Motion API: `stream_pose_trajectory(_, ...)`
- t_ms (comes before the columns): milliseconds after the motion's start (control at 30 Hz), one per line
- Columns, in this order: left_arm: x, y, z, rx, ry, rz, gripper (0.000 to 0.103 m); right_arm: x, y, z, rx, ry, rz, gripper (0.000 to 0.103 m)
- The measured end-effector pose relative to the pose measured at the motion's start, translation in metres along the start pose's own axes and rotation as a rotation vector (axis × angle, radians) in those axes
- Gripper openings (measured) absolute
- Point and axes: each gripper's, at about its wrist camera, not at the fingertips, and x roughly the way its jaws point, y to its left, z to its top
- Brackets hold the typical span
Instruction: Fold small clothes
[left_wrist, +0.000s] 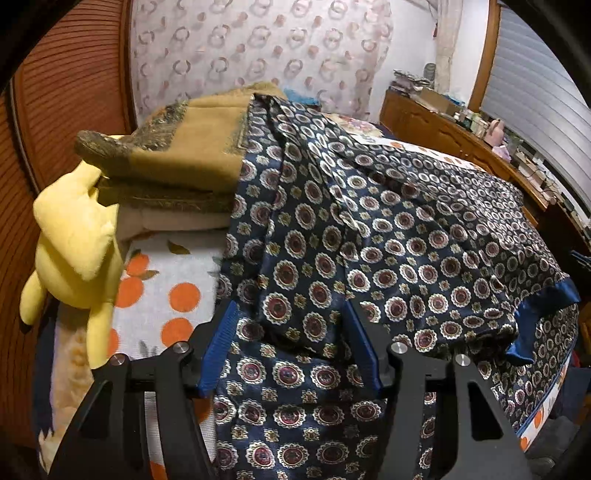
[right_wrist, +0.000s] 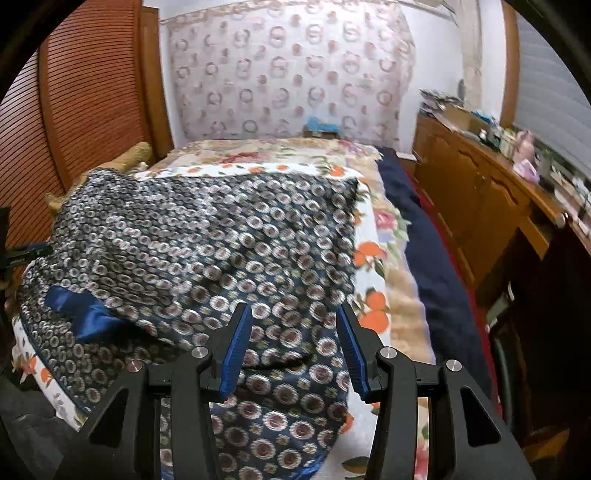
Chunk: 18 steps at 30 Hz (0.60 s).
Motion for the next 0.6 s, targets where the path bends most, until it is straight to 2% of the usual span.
stream_pose_trajectory(133, -0.002, -0.004, -0.001, 0.017, -0.005, -0.003, 0.060, 0.007, -0.005, -0.003, 0.025, 0.011, -0.012, 0.049)
stream_pose_trajectory(400, 0.000, -0.009, 0.006, 0.035, -0.008, -0.006, 0.046, 0.017, -0.008, -0.007, 0.040, 0.021, -0.015, 0.049)
stream_pose_trajectory(467, 0.001, -0.010, 0.008, 0.046, -0.007, -0.014, 0.026, 0.018, -0.008, -0.007, 0.039, 0.027, -0.019, 0.049)
stream_pose_trajectory(500, 0.000, -0.010, 0.008, 0.045, -0.013, -0.020, 0.012, 0.019, -0.009, -0.007, 0.039, 0.029, -0.021, 0.049)
stream_pose_trajectory(533, -0.002, -0.010, 0.008, 0.045, -0.021, -0.023, 0.004, 0.020, -0.009, -0.008, 0.038, 0.032, -0.023, 0.049)
stream_pose_trajectory(600, -0.010, -0.010, 0.008, 0.044, -0.047, -0.043, 0.003, 0.022, -0.010, -0.008, 0.036, 0.034, -0.025, 0.049)
